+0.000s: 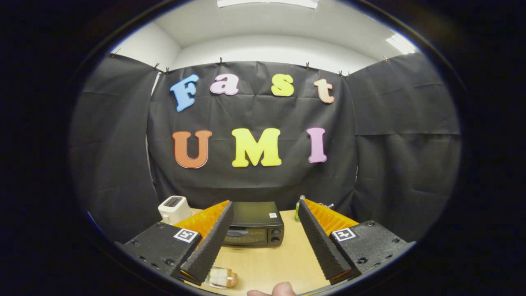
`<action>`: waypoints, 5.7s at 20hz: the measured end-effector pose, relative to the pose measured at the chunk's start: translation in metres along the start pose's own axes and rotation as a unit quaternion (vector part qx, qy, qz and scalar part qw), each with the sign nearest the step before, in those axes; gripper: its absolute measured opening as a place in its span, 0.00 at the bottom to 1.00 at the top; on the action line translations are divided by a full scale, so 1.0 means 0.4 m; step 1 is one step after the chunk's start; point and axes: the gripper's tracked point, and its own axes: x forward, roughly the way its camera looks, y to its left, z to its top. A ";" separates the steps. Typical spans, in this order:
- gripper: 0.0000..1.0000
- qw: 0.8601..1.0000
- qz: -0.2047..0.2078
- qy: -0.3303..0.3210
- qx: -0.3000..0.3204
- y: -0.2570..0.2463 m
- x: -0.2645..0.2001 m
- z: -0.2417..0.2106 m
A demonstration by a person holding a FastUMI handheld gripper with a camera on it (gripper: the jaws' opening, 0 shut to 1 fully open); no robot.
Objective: Open the toaster oven, put the food inside, and close the toaster oven door.
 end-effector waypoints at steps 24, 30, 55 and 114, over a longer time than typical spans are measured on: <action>1.00 0.984 0.044 0.170 0.039 0.235 0.501 -0.388; 1.00 0.969 0.029 0.244 0.026 0.236 0.647 -0.576; 1.00 0.933 0.040 0.357 0.014 0.213 0.464 -0.740; 0.28 0.720 0.178 0.416 0.526 0.216 0.383 -0.640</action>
